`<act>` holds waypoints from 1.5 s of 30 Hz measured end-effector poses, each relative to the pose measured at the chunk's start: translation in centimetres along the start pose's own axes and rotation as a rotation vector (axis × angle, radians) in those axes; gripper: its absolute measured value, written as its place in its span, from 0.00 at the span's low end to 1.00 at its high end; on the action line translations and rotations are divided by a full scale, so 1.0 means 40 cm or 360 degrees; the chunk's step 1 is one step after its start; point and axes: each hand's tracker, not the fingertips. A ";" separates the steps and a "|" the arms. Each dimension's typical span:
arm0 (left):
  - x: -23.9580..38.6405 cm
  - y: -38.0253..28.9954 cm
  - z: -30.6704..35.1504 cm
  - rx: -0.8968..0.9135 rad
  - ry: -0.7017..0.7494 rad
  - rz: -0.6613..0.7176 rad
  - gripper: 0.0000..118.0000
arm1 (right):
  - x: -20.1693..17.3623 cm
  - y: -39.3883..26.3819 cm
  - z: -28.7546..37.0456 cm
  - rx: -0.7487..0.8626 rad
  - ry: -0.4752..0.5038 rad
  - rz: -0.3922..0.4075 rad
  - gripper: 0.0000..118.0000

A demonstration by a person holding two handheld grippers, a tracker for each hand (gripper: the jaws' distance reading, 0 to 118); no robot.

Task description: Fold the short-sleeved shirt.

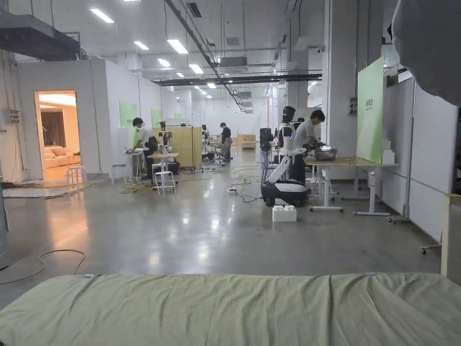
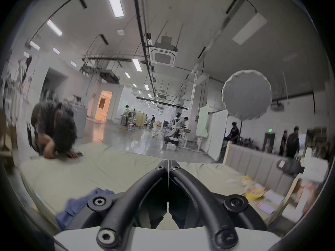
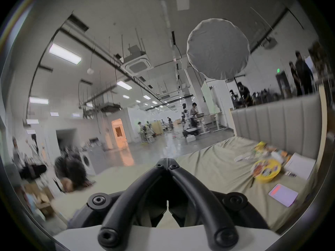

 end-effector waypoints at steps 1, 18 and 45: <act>0.008 0.002 0.001 -0.0009 0.0014 -0.0119 0.00 | -0.046 0.003 -0.001 0.0010 0.0037 0.0209 0.00; 0.042 0.020 -0.015 -0.0036 -0.0096 -0.0066 0.00 | -0.066 -0.005 -0.006 -0.0021 0.0120 0.0245 0.00; -0.112 -0.097 -0.109 -0.0642 0.0071 0.0123 0.85 | -0.068 -0.195 -0.072 -0.0567 0.0154 0.0126 0.00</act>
